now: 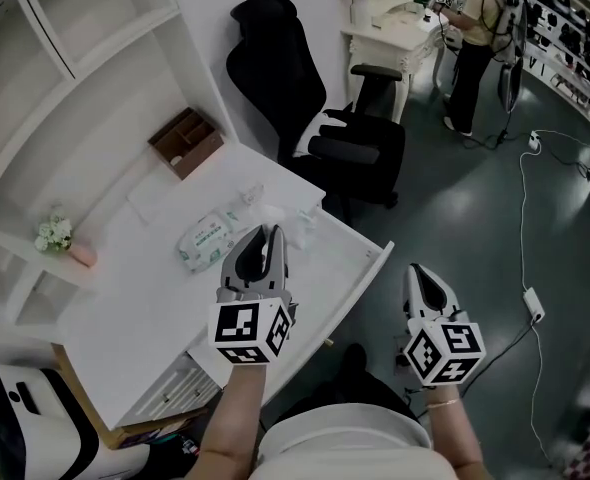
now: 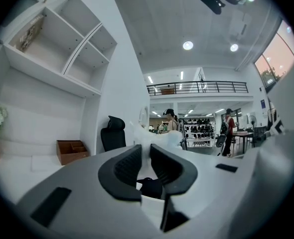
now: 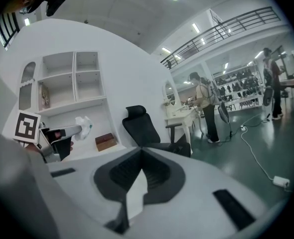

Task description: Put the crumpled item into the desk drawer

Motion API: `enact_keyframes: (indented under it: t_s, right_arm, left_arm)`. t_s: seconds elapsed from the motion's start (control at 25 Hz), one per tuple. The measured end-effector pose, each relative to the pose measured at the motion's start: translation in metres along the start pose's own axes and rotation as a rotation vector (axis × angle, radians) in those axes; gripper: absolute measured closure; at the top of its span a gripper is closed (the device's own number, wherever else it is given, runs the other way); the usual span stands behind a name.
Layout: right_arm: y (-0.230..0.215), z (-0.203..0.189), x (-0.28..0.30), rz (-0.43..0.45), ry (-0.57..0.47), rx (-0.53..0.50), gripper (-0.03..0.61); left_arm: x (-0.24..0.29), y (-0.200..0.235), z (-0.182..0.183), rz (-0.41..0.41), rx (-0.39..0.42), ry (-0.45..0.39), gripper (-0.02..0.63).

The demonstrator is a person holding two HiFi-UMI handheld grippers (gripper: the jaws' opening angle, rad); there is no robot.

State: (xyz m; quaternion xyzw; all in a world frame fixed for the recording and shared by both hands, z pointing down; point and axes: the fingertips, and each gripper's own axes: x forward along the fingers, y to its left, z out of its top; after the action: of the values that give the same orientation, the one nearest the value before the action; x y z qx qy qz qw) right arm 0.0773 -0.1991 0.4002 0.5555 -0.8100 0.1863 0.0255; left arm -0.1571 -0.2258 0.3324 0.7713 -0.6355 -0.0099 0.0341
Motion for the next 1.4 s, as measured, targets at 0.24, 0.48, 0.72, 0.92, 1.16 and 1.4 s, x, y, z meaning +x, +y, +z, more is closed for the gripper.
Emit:
enact_keyframes:
  t_s: [0.24, 0.48, 0.72, 0.92, 1.16, 1.4]
  right_arm:
    - [-0.018, -0.002, 0.013, 0.0, 0.023, 0.013, 0.577]
    - [-0.024, -0.002, 0.025, 0.016, 0.043, 0.017, 0.577]
    - [-0.027, -0.003, 0.033, 0.021, 0.052, 0.019, 0.577]
    - [-0.03, -0.004, 0.036, 0.017, 0.062, 0.019, 0.577]
    - [-0.035, -0.005, 0.037, 0.008, 0.064, 0.021, 0.577]
    - [-0.041, -0.006, 0.038, -0.004, 0.068, 0.022, 0.577]
  left_arm:
    - [0.035, -0.008, -0.031, -0.005, 0.005, 0.06, 0.563]
    - [0.058, -0.012, -0.077, 0.008, 0.022, 0.157, 0.563]
    - [0.072, -0.008, -0.13, 0.013, 0.015, 0.275, 0.563]
    - [0.076, -0.005, -0.173, 0.015, 0.023, 0.367, 0.563]
    - [0.073, -0.006, -0.222, 0.02, 0.029, 0.475, 0.563]
    - [0.071, 0.001, -0.257, 0.035, 0.036, 0.56, 0.563]
